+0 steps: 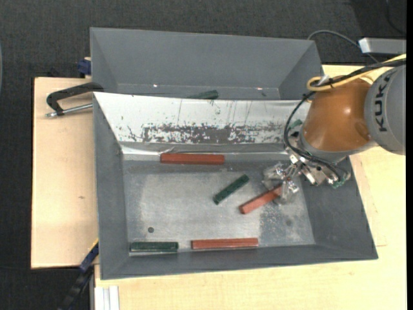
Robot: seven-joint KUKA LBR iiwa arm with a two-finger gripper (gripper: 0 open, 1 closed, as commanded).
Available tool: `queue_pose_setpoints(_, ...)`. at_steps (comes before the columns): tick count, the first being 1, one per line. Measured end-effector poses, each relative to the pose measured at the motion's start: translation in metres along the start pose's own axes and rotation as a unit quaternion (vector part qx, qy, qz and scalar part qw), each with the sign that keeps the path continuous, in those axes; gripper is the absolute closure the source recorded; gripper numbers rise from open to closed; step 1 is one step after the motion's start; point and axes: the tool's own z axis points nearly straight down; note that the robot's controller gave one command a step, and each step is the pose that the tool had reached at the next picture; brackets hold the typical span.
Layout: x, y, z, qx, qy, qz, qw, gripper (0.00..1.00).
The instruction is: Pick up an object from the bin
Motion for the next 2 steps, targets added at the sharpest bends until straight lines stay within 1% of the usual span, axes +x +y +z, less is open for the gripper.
queue_pose_setpoints(1, 0.0, 0.0, 0.0, 0.0, 0.0, 0.0, 1.0, 1.0)
queue_pose_setpoints(2, -0.005, 0.018, -0.094, -0.001, 0.0013, -0.007, 1.0, 0.0)
